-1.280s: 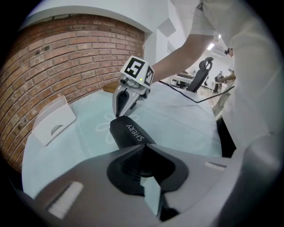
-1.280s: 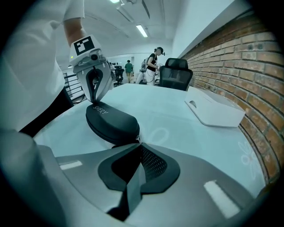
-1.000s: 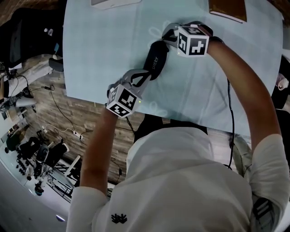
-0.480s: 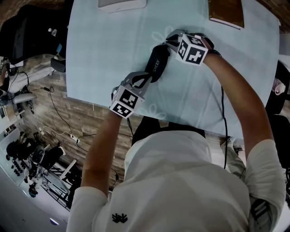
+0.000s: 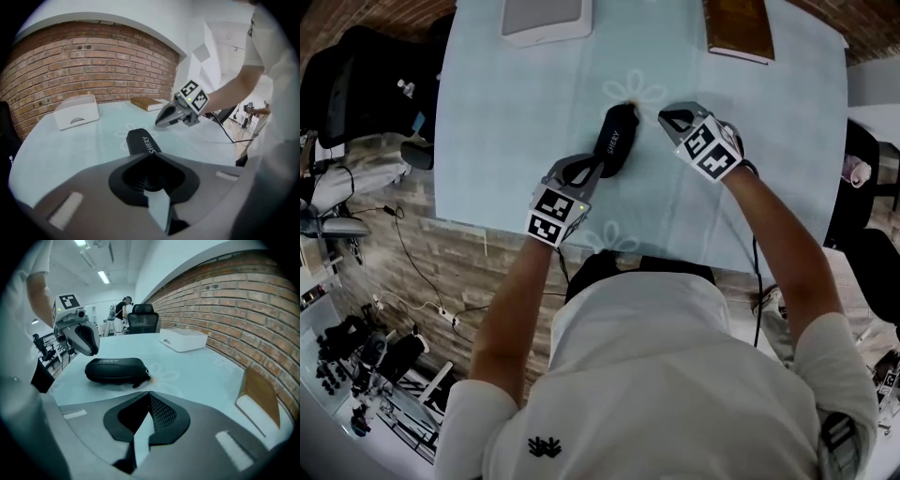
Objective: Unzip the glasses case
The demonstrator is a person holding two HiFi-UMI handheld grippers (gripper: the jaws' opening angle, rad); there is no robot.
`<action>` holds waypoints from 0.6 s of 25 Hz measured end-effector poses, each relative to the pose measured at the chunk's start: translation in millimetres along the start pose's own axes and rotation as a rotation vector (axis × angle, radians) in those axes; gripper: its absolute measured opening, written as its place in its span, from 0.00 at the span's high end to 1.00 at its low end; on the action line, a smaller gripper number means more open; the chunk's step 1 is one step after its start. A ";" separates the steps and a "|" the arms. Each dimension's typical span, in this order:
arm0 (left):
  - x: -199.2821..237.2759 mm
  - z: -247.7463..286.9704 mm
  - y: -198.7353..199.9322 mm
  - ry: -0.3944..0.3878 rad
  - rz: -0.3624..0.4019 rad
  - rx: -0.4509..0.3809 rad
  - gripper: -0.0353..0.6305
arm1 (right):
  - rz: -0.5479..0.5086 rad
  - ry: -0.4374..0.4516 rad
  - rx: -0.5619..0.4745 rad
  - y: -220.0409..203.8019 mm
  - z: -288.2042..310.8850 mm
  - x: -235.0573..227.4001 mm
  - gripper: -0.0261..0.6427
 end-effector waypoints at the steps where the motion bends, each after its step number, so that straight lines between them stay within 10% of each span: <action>1: 1.0 -4.2 0.0 -0.004 -0.010 -0.017 0.87 | 0.033 -0.010 -0.008 -1.6 -7.7 10.2 0.96; 15: -12.5 -121.9 -4.2 -0.108 -0.052 -0.273 0.87 | 0.273 -0.167 -0.110 16.6 -97.8 186.6 0.96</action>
Point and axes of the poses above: the fingertips, and each gripper's own axes: z forward along the fingers, x to its left, y out of its top, the point moved 7 cm from there along -z, backward along the fingers, and after that the axes turned 2 degrees about -z, right-handed, at the moved point
